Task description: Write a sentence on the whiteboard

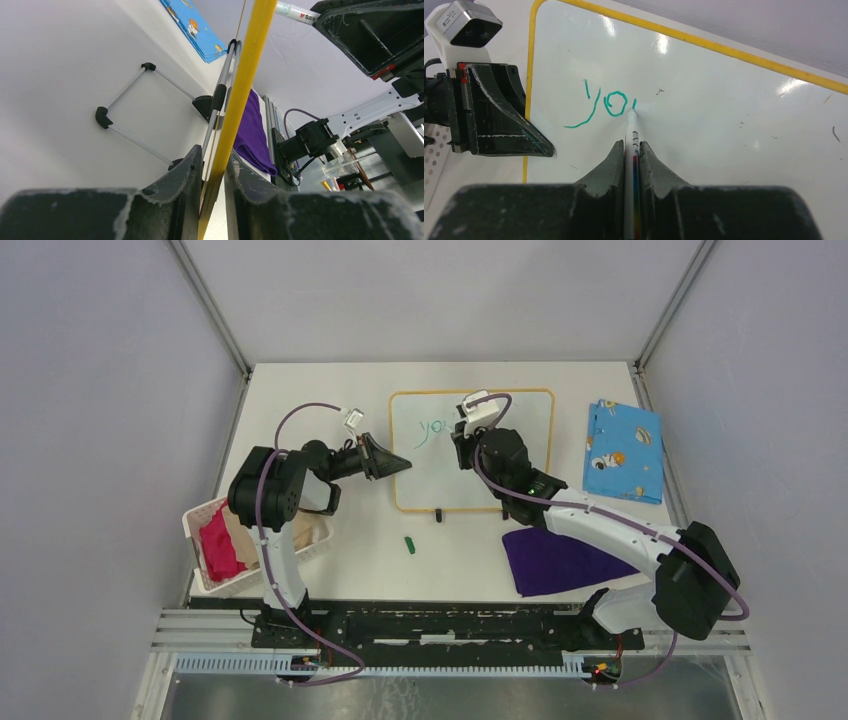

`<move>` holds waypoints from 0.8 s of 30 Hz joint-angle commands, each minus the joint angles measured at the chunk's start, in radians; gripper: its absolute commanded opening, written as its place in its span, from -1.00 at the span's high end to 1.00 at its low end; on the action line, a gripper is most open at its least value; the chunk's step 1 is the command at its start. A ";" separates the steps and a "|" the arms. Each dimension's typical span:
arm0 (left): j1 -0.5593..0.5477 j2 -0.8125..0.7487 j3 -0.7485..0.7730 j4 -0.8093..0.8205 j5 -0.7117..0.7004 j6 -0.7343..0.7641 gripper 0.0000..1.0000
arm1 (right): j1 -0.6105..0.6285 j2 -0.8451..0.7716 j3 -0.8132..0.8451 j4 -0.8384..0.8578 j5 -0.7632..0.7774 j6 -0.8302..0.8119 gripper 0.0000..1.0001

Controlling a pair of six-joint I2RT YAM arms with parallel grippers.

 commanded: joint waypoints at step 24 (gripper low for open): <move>-0.005 -0.003 0.014 0.209 0.016 -0.027 0.51 | -0.031 -0.086 -0.099 0.030 0.077 0.009 1.00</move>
